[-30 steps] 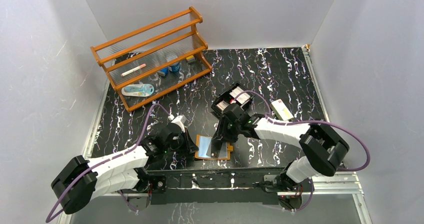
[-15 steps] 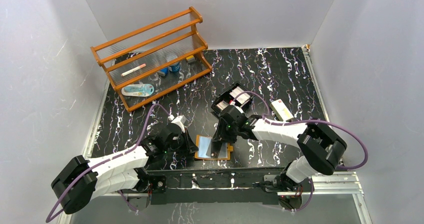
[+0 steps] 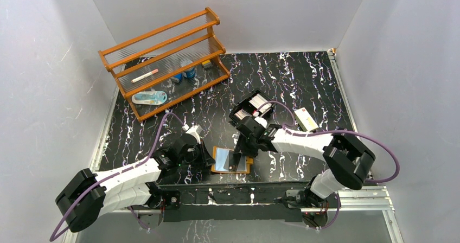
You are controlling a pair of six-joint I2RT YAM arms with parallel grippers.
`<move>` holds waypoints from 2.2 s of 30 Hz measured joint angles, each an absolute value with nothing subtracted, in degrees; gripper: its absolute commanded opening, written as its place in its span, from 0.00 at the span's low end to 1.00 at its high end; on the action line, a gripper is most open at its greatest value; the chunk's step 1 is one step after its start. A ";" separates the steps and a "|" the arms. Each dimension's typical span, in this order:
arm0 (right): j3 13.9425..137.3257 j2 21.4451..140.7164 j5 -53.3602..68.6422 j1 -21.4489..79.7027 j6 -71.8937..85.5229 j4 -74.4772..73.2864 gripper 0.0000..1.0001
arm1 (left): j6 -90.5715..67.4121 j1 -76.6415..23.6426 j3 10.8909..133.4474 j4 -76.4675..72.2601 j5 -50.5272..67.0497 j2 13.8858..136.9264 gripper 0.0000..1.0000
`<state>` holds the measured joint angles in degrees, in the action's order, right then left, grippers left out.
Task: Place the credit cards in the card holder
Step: Insert the credit card into the card holder.
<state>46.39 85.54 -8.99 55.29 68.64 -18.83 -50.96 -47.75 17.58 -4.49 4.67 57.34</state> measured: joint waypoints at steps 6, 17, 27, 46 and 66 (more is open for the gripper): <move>46.37 87.90 -7.01 55.31 65.58 -15.40 0.44 | -50.57 -47.75 17.58 -4.56 4.67 57.78 0.00; 45.95 88.23 -5.89 55.31 58.15 -12.23 0.36 | -49.93 -47.75 17.32 -4.64 4.64 57.82 0.00; 37.91 82.81 -3.62 55.29 57.52 -3.31 0.43 | -49.95 -47.75 17.30 -4.64 4.23 57.98 0.00; 25.63 68.75 -5.74 55.13 69.21 9.93 0.50 | -50.17 -47.75 17.30 -4.64 3.99 58.00 0.00; 29.19 76.66 -7.46 55.13 71.92 3.62 0.46 | -49.89 -47.75 17.30 -5.13 4.67 58.81 0.00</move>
<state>29.19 76.66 -7.46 55.13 71.92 3.62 -49.89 -47.75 17.30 -5.13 4.67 58.81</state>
